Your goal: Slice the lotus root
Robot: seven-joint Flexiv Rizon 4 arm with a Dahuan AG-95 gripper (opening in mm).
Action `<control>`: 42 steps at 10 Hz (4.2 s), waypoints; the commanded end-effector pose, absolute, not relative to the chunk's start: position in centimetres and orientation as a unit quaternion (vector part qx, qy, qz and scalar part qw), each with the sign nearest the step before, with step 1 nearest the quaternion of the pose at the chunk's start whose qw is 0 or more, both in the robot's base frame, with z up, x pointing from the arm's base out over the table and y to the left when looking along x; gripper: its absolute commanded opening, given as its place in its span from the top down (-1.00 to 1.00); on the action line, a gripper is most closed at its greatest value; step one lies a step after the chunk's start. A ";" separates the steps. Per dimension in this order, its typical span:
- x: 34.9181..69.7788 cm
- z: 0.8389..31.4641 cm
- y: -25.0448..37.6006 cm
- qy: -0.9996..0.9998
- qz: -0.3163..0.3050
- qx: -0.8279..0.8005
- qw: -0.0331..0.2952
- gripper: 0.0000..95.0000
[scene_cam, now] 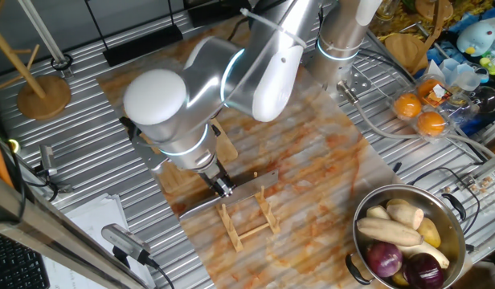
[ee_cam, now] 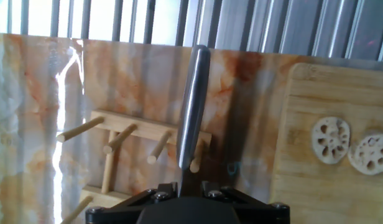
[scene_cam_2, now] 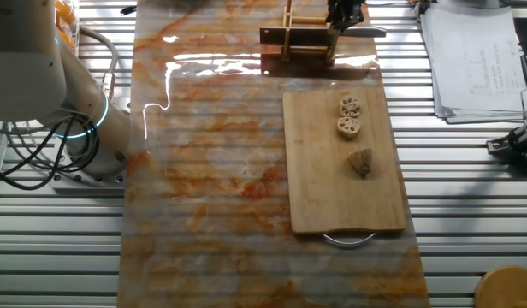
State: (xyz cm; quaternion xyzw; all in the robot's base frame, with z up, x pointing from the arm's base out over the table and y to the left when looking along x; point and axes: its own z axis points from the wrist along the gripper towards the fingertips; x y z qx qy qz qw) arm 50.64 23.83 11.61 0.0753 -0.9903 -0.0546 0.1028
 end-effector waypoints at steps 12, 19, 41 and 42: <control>49.1 6.8 25.4 -0.993 -0.037 0.033 0.107 0.60; 48.4 4.9 25.6 -0.994 -0.035 0.024 0.104 0.60; 47.0 3.8 24.2 -0.994 -0.053 0.024 0.095 1.00; 47.1 4.0 24.3 -0.992 -0.075 0.017 0.095 1.00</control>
